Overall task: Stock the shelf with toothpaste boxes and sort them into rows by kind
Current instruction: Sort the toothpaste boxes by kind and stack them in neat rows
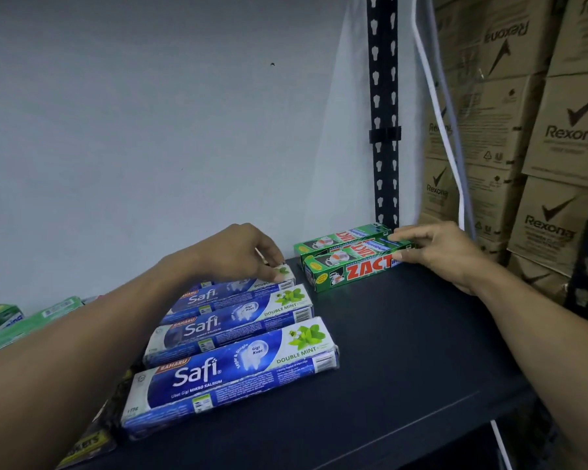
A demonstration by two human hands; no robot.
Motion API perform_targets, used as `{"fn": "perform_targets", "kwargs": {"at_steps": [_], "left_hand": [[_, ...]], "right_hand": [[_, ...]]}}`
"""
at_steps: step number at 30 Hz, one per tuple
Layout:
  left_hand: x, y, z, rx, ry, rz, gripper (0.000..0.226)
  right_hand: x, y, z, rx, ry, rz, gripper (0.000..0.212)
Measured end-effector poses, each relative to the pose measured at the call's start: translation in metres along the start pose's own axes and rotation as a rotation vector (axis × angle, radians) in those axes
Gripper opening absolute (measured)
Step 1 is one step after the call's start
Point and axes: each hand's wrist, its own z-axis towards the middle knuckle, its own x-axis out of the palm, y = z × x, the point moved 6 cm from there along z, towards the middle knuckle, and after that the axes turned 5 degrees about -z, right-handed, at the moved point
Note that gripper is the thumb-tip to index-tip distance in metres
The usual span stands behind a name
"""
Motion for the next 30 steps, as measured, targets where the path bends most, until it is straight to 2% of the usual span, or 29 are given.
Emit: {"fn": "perform_targets", "kwargs": {"at_steps": [6,13,16,18,21,26,30], "left_hand": [[0.003,-0.005,-0.001,0.011,0.006,-0.024,0.026],[0.018,-0.028,0.015,0.043,-0.085,-0.036,0.033],[0.009,-0.030,0.024,0.088,-0.225,-0.036,0.017],[0.002,-0.025,0.032,0.091,-0.284,0.004,0.016],[0.002,-0.018,0.047,0.059,-0.249,0.088,0.025],[0.011,-0.011,0.069,-0.001,-0.140,0.053,0.045],[0.016,-0.005,0.081,0.005,-0.083,0.036,0.036]], "right_hand": [[0.001,0.003,-0.003,-0.004,-0.018,-0.040,0.032],[0.000,0.007,-0.007,0.007,-0.038,-0.060,0.031],[-0.004,0.004,-0.004,0.051,-0.093,0.030,0.025],[-0.012,0.002,0.001,0.095,-0.182,0.201,0.023],[-0.016,-0.002,0.014,0.162,-0.230,0.315,0.025],[-0.005,-0.010,0.046,0.198,-0.106,0.136,0.017],[-0.001,-0.013,0.056,0.256,-0.011,0.081,0.014]]}}
